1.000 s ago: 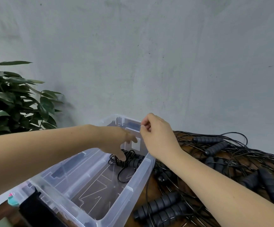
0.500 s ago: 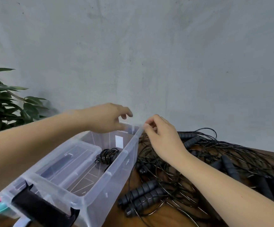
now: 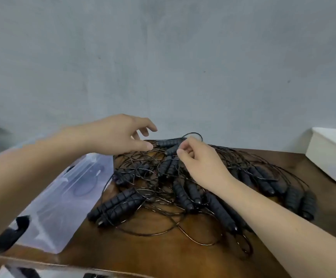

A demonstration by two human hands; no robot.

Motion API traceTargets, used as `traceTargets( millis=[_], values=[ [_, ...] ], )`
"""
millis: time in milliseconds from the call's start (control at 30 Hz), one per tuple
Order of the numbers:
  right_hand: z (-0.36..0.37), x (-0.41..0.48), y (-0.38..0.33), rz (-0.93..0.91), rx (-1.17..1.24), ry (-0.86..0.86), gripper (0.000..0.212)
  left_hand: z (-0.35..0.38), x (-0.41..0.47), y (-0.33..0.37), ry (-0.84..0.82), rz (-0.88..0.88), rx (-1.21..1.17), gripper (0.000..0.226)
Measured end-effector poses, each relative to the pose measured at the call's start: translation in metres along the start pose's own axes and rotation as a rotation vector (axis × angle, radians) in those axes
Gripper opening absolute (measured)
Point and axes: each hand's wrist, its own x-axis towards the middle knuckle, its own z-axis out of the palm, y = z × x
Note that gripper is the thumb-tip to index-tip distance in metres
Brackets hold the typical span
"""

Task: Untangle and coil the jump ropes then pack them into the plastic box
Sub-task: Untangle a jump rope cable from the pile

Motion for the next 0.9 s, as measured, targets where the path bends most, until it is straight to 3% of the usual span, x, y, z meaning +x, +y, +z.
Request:
traceTargets(
  millis=[200,433,633,900],
  values=[
    [-0.035,-0.043,0.061,0.092,-0.183,-0.021,0.012,0.071,0.014,0.027,-0.054,0.01,-0.037,0.051],
    [-0.047,-0.096,0.122,0.225,-0.371,0.038,0.018,0.168,0.018,0.035,0.037,-0.041,-0.225,0.034],
    [0.008,-0.14,0.102,0.029,-0.385,0.161,0.019,0.222,-0.018,0.011,0.238,-0.161,-0.326,0.027],
    [0.075,-0.142,0.063,-0.209,-0.357,0.249,0.021,0.2,-0.066,-0.038,0.443,-0.279,-0.229,0.033]
  ],
)
